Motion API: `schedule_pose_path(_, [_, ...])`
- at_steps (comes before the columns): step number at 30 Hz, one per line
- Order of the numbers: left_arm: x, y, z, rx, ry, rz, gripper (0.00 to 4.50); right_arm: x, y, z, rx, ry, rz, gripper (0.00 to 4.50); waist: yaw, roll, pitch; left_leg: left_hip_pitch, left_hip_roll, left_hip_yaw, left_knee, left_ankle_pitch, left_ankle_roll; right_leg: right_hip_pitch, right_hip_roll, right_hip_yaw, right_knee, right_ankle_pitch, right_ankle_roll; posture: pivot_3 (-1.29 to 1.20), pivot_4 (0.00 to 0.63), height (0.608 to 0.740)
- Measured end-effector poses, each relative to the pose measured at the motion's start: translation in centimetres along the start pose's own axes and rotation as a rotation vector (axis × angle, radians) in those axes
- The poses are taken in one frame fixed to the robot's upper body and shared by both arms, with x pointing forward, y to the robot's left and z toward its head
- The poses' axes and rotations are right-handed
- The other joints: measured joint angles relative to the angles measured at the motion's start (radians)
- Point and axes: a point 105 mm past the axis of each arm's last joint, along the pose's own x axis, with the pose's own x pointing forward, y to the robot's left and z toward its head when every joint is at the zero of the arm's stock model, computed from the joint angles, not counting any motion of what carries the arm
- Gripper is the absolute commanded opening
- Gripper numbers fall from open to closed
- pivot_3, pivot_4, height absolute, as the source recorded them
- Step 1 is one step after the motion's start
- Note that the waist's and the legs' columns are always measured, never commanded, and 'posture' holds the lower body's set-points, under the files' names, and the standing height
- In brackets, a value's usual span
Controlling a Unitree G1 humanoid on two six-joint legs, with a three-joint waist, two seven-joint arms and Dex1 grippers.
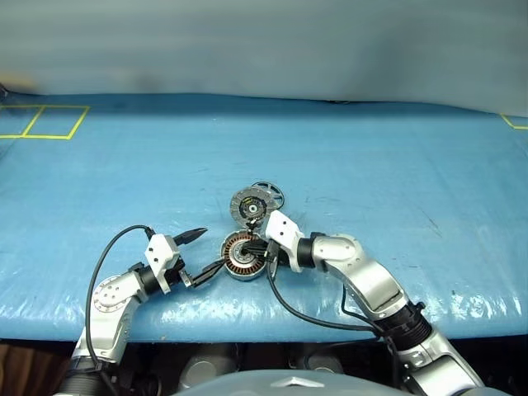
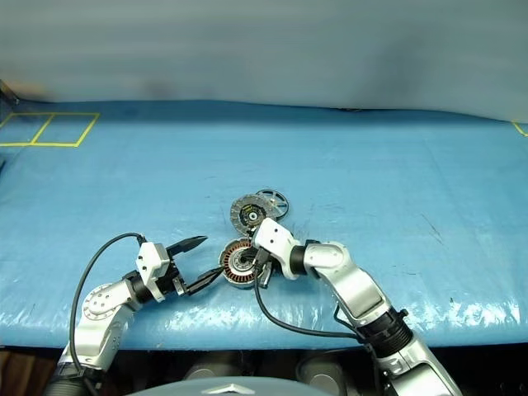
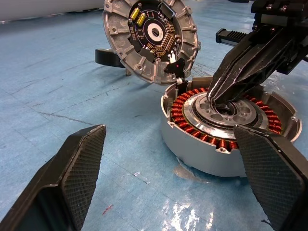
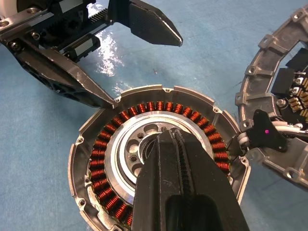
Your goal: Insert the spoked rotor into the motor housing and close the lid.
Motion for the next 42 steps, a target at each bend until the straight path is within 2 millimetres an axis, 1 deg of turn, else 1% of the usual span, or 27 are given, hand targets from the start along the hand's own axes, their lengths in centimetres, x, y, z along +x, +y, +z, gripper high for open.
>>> schedule_pose_path(3, [0.0, 0.0, 0.0, 0.0, 0.0, 0.0, 4.5, 0.0, -0.3, 0.1, -0.005, 0.013, -0.014, 0.04, 0.0, 0.0, 0.0, 0.0, 0.0, 0.0, 0.0, 0.0, 0.0, 0.0, 0.0, 0.0, 0.0, 0.0, 0.0, 0.0, 0.15, 0.74])
schedule_pose_path(6, [0.0, 0.0, 0.0, -0.001, 0.0, 0.0, 4.5, -0.3, -0.6, -0.2, -0.037, 0.052, -0.032, 0.04, 0.001, 0.0, 0.0, 0.0, 0.0, 0.0, 0.0, 0.0, 0.0, 0.0, 0.0, 0.0, 0.0, 0.0, 0.0, 0.0, 0.15, 0.74])
schedule_pose_path(12, [0.0, 0.0, 0.0, -0.001, 0.001, 0.001, 4.5, -0.5, -0.4, -0.3, -0.048, 0.061, -0.028, 0.04, 0.001, 0.0, 0.0, 0.0, 0.0, 0.0, 0.0, 0.0, 0.0, 0.0, 0.0, 0.0, 0.0, 0.0, 0.0, 0.0, 0.15, 0.74])
schedule_pose_path(22, [0.0, 0.0, 0.0, -0.001, 0.0, 0.0, 4.5, -0.6, -0.1, 0.2, 0.024, -0.009, -0.025, 0.04, 0.001, 0.0, 0.0, 0.0, 0.0, 0.0, -0.001, 0.0, 0.0, 0.0, 0.0, 0.001, 0.0, 0.0, 0.0, 0.0, 0.15, 0.74])
schedule_pose_path(26, [0.0, 0.0, 0.0, -0.002, -0.001, -0.001, 4.5, -1.4, 0.0, 1.1, 0.014, -0.048, -0.021, 0.04, 0.001, 0.0, 0.0, 0.0, 0.0, 0.0, -0.001, 0.0, 0.0, 0.0, 0.0, 0.001, -0.001, 0.0, 0.0, 0.0, 0.15, 0.74])
schedule_pose_path(28, [0.0, 0.0, 0.0, -0.002, 0.0, -0.001, 4.5, -1.9, -0.1, 1.3, 0.008, -0.054, -0.027, 0.04, 0.001, 0.0, 0.0, 0.0, 0.0, 0.0, -0.001, 0.0, 0.0, 0.0, 0.0, 0.0, -0.001, 0.0, 0.0, 0.0, 0.15, 0.74])
schedule_pose_path(29, [0.0, 0.0, 0.0, -0.002, 0.0, -0.001, 4.5, -2.2, -0.3, 1.1, 0.007, -0.048, -0.037, 0.04, 0.002, 0.0, 0.0, 0.0, 0.0, 0.0, -0.001, 0.0, 0.0, 0.0, 0.0, 0.0, -0.001, 0.0, 0.0, 0.0, 0.15, 0.74])
schedule_pose_path(31, [0.0, 0.0, 0.0, -0.003, 0.0, 0.001, 4.5, -3.5, -1.0, 0.0, -0.023, 0.022, -0.071, 0.04, 0.005, 0.001, 0.0, 0.0, -0.001, 0.0, -0.001, 0.0, 0.0, 0.0, 0.0, 0.001, -0.001, 0.0, 0.0, 0.0, 0.15, 0.74])
schedule_pose_path(34, [-0.1, 0.0, -0.1, -0.007, 0.0, 0.006, 4.5, -5.3, -2.6, -1.3, -0.048, 0.116, -0.144, 0.63, 0.007, 0.001, 0.0, 0.0, 0.0, 0.0, -0.001, 0.0, 0.0, 0.0, 0.0, 0.001, -0.001, 0.0, 0.0, 0.0, 0.15, 0.74])
schedule_pose_path(37, [-0.1, 0.0, -0.1, -0.007, -0.001, 0.009, 4.5, -6.2, -3.8, -2.3, -0.056, 0.174, -0.194, 1.57, 0.007, 0.001, 0.0, 0.0, 0.0, 0.0, -0.001, 0.0, 0.0, 0.0, 0.0, 0.0, -0.001, 0.0, 0.0, 0.0, 0.15, 0.74])
schedule_pose_path(39, [-0.2, 0.1, -0.1, -0.007, -0.001, 0.011, 4.5, -6.4, -5.3, -2.6, -0.051, 0.194, -0.269, 1.57, 0.005, 0.001, 0.0, 0.0, 0.0, 0.001, -0.001, 0.0, 0.0, 0.0, 0.0, 0.001, -0.001, 0.0, 0.0, 0.0, 0.15, 0.74])
schedule_pose_path(42, [-0.1, 0.1, -0.1, -0.007, -0.001, 0.011, 4.5, -6.8, -7.6, -1.8, -0.057, 0.179, -0.356, 1.57, 0.005, 0.001, 0.0, 0.0, 0.0, 0.001, -0.001, 0.0, 0.0, -0.001, -0.001, 0.001, -0.001, 0.0, 0.0, 0.0, 0.15, 0.74])
